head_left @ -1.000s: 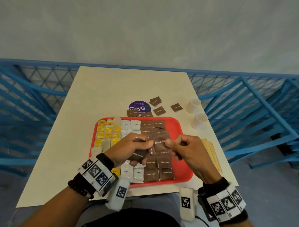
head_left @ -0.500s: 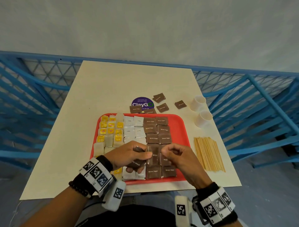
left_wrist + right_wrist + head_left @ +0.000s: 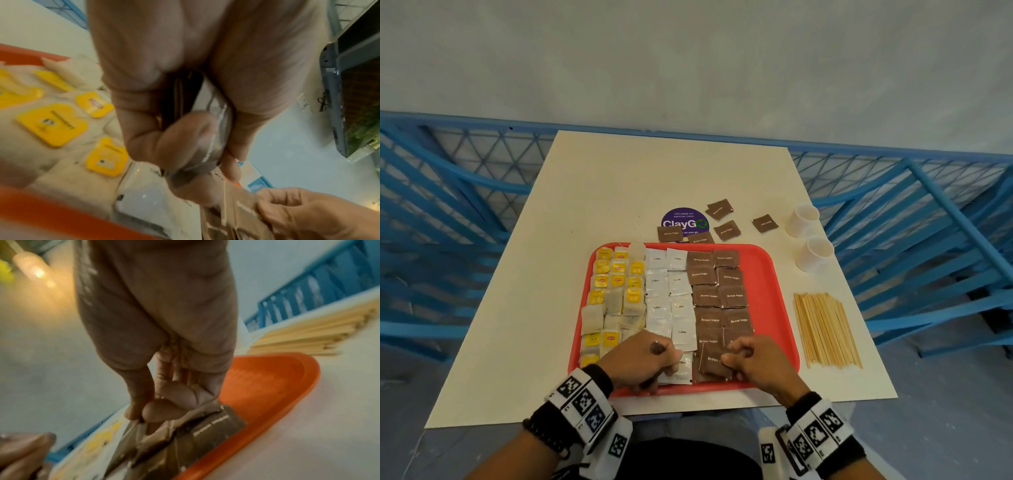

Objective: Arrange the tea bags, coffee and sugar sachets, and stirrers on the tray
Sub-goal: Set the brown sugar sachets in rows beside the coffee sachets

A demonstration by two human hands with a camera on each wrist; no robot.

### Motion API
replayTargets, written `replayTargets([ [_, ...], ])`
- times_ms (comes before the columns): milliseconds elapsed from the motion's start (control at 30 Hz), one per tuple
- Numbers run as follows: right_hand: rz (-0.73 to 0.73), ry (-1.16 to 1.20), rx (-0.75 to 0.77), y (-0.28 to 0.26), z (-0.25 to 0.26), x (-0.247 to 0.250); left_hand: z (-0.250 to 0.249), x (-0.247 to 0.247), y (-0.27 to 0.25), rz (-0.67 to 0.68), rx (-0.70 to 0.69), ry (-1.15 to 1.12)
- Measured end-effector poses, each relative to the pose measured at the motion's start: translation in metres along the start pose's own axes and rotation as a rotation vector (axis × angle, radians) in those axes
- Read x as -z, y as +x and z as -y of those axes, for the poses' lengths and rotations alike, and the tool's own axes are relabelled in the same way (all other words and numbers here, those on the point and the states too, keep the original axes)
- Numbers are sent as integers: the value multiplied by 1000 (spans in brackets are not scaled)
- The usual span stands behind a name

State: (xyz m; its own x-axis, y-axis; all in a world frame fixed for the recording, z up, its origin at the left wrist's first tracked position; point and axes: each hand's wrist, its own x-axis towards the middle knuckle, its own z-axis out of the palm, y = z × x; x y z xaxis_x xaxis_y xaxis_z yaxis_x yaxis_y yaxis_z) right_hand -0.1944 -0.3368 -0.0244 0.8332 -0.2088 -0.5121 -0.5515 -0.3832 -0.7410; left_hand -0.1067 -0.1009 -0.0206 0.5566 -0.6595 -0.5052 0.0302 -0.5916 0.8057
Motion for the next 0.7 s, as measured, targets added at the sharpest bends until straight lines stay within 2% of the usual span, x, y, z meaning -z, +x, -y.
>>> replayTargets([
  [133, 1, -61, -3, 9, -5, -9, 4, -2, -3, -53, 28, -27],
  [267, -100, -115, -19, 13, -6, -12, 3, -4, -2, -49, 24, 2],
  [400, -215, -231, 3, 17, -9, -11, -6, -15, 5, -21, 14, 122],
  [533, -118, -324, 35, 13, -8, -13, -15, -25, 10, 18, -18, 168],
  [600, -88, -422, 53, 9, -5, -17, -17, -24, 8, -10, 7, 25],
  [633, -87, -443, 59, 8, -3, -18, -19, -23, 7, -26, 39, -125],
  [700, -108, -396, 92, 6, 4, -14, -25, -15, 4, 1, 123, -562],
])
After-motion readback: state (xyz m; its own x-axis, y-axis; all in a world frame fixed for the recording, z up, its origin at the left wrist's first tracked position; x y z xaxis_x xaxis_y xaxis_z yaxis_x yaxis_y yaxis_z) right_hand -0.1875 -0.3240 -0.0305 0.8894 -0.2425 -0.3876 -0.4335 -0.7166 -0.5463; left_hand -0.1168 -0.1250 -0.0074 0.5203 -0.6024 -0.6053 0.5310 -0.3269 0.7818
